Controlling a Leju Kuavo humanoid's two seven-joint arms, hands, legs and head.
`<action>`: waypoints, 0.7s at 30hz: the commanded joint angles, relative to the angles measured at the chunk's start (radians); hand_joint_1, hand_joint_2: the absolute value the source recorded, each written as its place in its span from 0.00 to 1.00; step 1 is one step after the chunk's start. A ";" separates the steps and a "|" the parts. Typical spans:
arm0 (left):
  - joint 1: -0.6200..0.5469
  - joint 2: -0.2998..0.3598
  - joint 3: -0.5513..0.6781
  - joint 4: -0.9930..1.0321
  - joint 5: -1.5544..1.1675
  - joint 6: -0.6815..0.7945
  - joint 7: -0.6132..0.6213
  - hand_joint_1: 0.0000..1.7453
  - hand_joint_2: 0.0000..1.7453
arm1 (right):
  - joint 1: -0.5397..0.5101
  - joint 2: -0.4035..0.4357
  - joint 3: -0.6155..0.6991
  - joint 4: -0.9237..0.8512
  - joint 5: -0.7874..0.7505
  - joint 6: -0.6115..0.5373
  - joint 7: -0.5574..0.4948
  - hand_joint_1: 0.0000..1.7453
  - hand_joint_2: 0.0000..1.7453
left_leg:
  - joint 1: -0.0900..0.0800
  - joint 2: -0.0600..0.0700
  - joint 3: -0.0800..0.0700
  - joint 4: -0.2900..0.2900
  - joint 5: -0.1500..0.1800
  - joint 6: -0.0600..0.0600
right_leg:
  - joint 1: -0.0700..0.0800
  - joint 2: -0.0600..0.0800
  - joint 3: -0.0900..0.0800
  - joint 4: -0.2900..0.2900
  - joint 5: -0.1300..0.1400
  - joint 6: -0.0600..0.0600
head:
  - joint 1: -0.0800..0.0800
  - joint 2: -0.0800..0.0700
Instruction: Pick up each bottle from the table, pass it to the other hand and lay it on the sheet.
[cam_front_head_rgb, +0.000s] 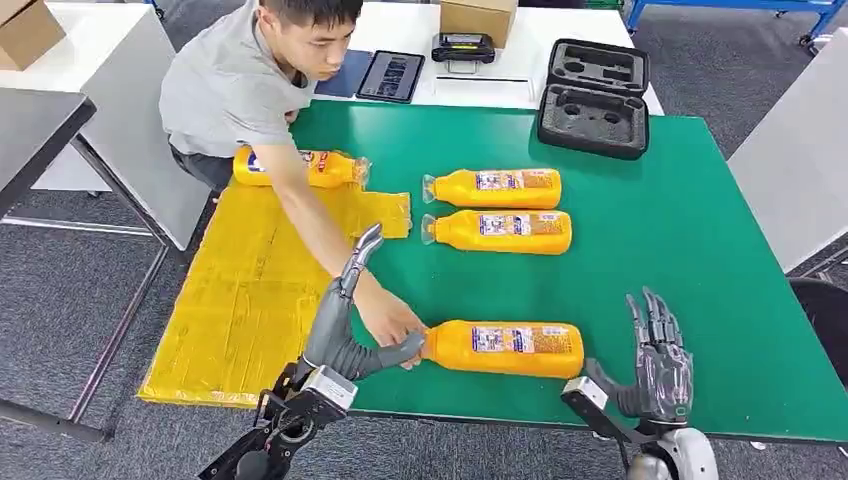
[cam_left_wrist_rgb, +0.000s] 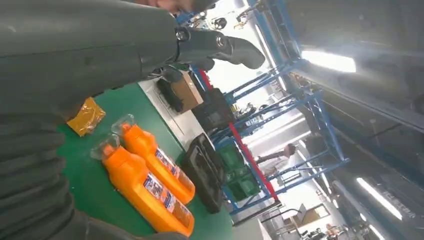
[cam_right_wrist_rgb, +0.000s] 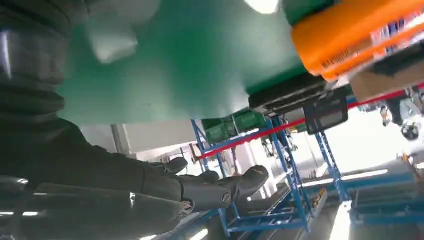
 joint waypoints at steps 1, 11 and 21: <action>-0.056 0.016 -0.051 0.056 0.009 -0.020 0.001 0.00 1.00 | -0.022 0.002 -0.017 0.080 0.024 0.023 0.009 0.00 1.00 | 0.001 -0.001 0.002 -0.001 0.000 -0.001 | 0.001 -0.001 0.002 -0.001 -0.001 -0.001 | 0.000 0.000; -0.104 0.007 -0.097 0.100 0.029 -0.013 0.001 0.00 1.00 | -0.021 0.059 0.145 0.027 -0.030 0.220 -0.055 0.00 1.00 | 0.002 0.003 0.005 0.000 -0.002 -0.003 | 0.002 0.003 0.005 -0.001 -0.001 -0.003 | 0.000 0.000; -0.117 -0.004 -0.112 0.113 0.028 -0.009 0.001 0.00 1.00 | -0.041 0.051 0.243 -0.070 -0.168 0.394 -0.081 0.00 1.00 | 0.002 0.003 0.005 0.000 -0.003 -0.002 | 0.002 0.003 0.005 0.000 -0.001 -0.003 | 0.001 0.000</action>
